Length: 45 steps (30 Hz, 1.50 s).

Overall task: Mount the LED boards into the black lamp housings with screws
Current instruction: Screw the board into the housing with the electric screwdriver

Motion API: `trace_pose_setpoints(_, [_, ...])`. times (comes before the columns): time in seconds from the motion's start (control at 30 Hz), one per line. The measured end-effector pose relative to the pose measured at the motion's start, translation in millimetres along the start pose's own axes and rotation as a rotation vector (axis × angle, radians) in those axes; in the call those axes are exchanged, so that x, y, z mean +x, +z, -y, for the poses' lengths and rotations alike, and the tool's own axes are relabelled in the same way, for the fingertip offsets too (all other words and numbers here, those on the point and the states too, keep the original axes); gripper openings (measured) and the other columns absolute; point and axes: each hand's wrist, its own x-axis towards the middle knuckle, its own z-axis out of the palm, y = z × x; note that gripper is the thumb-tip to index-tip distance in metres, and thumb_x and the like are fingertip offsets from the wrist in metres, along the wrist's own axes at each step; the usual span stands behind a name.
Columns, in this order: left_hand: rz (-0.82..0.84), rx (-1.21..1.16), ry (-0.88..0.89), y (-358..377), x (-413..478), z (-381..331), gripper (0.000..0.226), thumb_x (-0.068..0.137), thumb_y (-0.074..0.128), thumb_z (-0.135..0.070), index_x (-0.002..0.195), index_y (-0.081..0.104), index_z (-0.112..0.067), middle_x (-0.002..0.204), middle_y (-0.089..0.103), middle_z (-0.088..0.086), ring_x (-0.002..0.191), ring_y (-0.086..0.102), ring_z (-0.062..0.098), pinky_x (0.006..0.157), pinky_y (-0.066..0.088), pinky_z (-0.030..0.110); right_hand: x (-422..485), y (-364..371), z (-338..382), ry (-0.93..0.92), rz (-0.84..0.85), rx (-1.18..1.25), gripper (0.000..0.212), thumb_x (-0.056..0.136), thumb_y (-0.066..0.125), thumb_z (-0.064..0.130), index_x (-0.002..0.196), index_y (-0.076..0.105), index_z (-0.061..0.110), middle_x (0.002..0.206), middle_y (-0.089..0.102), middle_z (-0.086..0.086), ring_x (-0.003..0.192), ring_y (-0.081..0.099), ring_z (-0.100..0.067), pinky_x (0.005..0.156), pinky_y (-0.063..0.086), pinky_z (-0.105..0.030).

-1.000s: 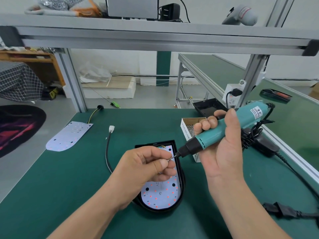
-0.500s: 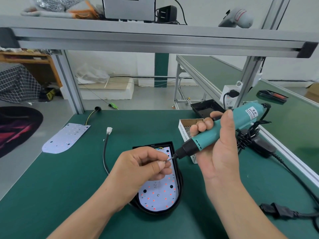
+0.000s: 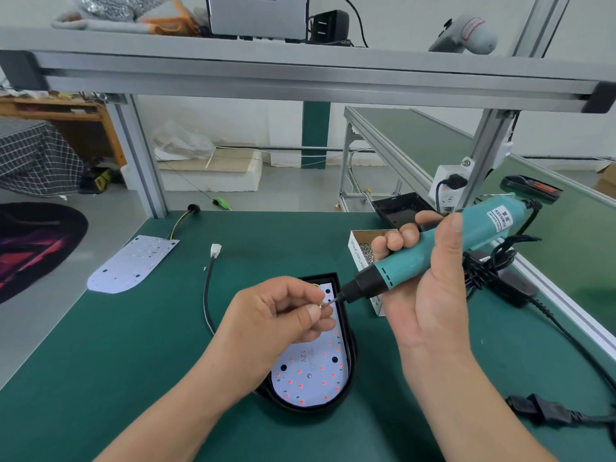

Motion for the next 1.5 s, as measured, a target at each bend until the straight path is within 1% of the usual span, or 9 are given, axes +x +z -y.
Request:
trace_pose_setpoints(0.4, [0.002,0.099,0.026,-1.3,-0.5,4.8,0.029,0.097,0.071,0.004,0.091,0.08,-0.023,0.095,0.082,0.01,0.093,0.081,0.027,0.081,0.064,0.029,0.5,1.6,-1.9,0.033,-0.028,-0.032,0.03,0.098,0.07,0.044,0.103,0.061,0.016,0.079,0.053,-0.001,0.071,0.059,-0.017,0.081,0.058,-0.036])
trace_pose_setpoints(0.6, [-0.019,0.234,0.073,0.3,-3.5,8.6,0.028,0.1,0.072,-0.011,0.1,0.079,-0.038,0.1,0.082,-0.003,0.097,0.081,0.016,0.095,0.061,0.048,0.4,-0.4,-5.4,0.07,-0.073,-0.009,0.028,0.1,0.069,0.043,0.101,0.062,0.016,0.078,0.052,-0.002,0.07,0.058,-0.018,0.078,0.058,-0.036])
trace_pose_setpoints(0.9, [0.014,0.261,0.103,2.6,-4.8,8.6,0.036,0.089,0.074,-0.033,0.119,0.07,-0.051,0.109,0.081,-0.011,0.106,0.078,0.011,0.102,0.056,0.042,0.1,-5.0,-9.0,0.059,-0.113,0.038,0.036,0.094,0.072,0.049,0.101,0.062,0.015,0.077,0.052,-0.001,0.069,0.059,-0.016,0.081,0.059,-0.036])
trace_pose_setpoints(1.0, [0.045,0.211,0.077,-3.0,-2.5,8.1,0.046,0.087,0.077,-0.028,0.13,0.068,-0.043,0.118,0.08,-0.011,0.111,0.077,0.013,0.101,0.057,0.037,1.4,-7.4,-10.1,0.06,-0.151,0.055,0.034,0.097,0.07,0.048,0.1,0.061,0.015,0.077,0.051,-0.001,0.068,0.058,-0.016,0.081,0.059,-0.035])
trace_pose_setpoints(1.1, [0.078,0.137,0.034,-8.0,0.3,6.4,0.05,0.094,0.074,-0.009,0.138,0.063,-0.028,0.121,0.079,-0.006,0.11,0.078,0.02,0.095,0.061,0.03,3.9,-8.9,-9.3,0.057,-0.182,0.06,0.032,0.1,0.069,0.046,0.099,0.06,0.015,0.077,0.051,-0.001,0.069,0.056,-0.016,0.081,0.059,-0.036])
trace_pose_setpoints(1.17, [0.013,0.254,0.07,-11.2,2.7,5.1,0.047,0.099,0.069,0.0,0.136,0.065,-0.028,0.119,0.078,-0.012,0.109,0.077,0.013,0.099,0.059,0.032,5.0,-9.4,-8.1,0.053,-0.187,0.061,0.031,0.1,0.07,0.045,0.1,0.06,0.015,0.077,0.051,-0.001,0.069,0.056,-0.016,0.082,0.059,-0.036])
trace_pose_setpoints(1.27, [-0.066,0.534,0.159,-21.2,3.1,-2.6,0.038,0.1,0.067,-0.006,0.12,0.072,-0.039,0.11,0.075,-0.025,0.103,0.073,0.0,0.094,0.055,0.025,5.1,-9.7,-6.9,0.054,-0.182,0.055,0.031,0.101,0.069,0.044,0.101,0.059,0.015,0.077,0.052,0.0,0.069,0.056,-0.016,0.082,0.059,-0.037])
trace_pose_setpoints(1.4, [0.087,0.991,0.182,-38.9,-1.4,-20.0,0.016,0.098,0.071,-0.026,0.098,0.074,-0.042,0.101,0.068,-0.029,0.095,0.064,-0.004,0.079,0.051,0.022,4.9,-9.4,-5.4,0.056,-0.173,0.056,0.03,0.101,0.069,0.042,0.101,0.059,0.014,0.076,0.052,-0.001,0.069,0.056,-0.016,0.082,0.058,-0.036])
trace_pose_setpoints(1.5, [0.194,1.015,0.082,-45.3,-6.3,-28.4,0.006,0.095,0.073,-0.036,0.094,0.073,-0.042,0.097,0.068,-0.024,0.087,0.064,-0.001,0.072,0.049,0.021,4.7,-10.2,-4.4,0.06,-0.174,0.056,0.029,0.102,0.069,0.042,0.1,0.06,0.014,0.076,0.052,0.0,0.069,0.056,-0.015,0.08,0.057,-0.035])
